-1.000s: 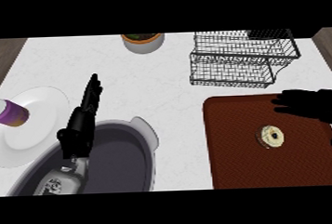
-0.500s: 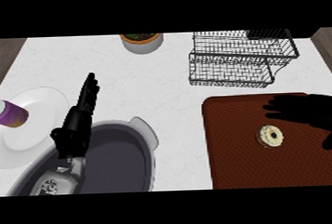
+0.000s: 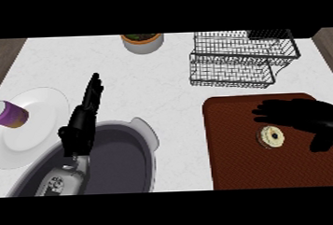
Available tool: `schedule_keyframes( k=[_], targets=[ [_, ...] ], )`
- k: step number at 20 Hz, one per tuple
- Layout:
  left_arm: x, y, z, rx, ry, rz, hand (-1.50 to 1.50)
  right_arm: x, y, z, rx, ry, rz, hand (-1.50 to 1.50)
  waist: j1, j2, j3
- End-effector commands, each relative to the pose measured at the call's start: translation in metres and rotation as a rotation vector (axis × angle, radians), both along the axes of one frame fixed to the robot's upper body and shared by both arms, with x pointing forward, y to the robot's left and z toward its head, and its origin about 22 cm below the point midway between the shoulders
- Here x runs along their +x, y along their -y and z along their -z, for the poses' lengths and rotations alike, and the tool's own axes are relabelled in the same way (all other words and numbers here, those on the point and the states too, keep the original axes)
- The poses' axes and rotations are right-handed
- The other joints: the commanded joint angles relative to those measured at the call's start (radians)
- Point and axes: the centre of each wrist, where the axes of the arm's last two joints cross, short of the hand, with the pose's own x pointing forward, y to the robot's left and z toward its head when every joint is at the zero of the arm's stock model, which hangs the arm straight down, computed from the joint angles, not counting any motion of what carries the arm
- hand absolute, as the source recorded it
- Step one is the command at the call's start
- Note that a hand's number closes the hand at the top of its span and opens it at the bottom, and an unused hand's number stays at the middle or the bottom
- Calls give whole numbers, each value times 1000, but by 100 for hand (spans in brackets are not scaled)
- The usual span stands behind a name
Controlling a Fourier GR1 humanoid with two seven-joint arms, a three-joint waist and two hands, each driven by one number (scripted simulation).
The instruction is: Pick the cupcake from the tray and place it in the tiered basket
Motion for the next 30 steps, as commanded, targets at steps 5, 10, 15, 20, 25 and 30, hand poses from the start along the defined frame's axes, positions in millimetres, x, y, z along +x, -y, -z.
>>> schedule_keyframes(
  k=[5,10,15,20,25,30],
  targets=[
    [5,-11,-13,-6,18,0,0,10,11,5,5,-58,-7,-150,1,0,0],
    [4,-9,-6,17,4,4,0,3,-7,13,17,-87,-15,-150,-1,0,0],
    [-5,-16,19,2,-18,-10,0,-11,-4,42,43,-102,-8,-150,-3,0,0],
    [5,5,2,-2,14,-11,0,-12,-19,65,85,-117,12,-150,-3,0,0],
    [-2,-14,8,17,-6,-7,0,-10,4,54,137,-49,31,150,-3,-1,0],
    [-13,-14,5,7,-1,6,0,-4,-25,62,199,117,-53,150,2,-1,1]
  ],
)
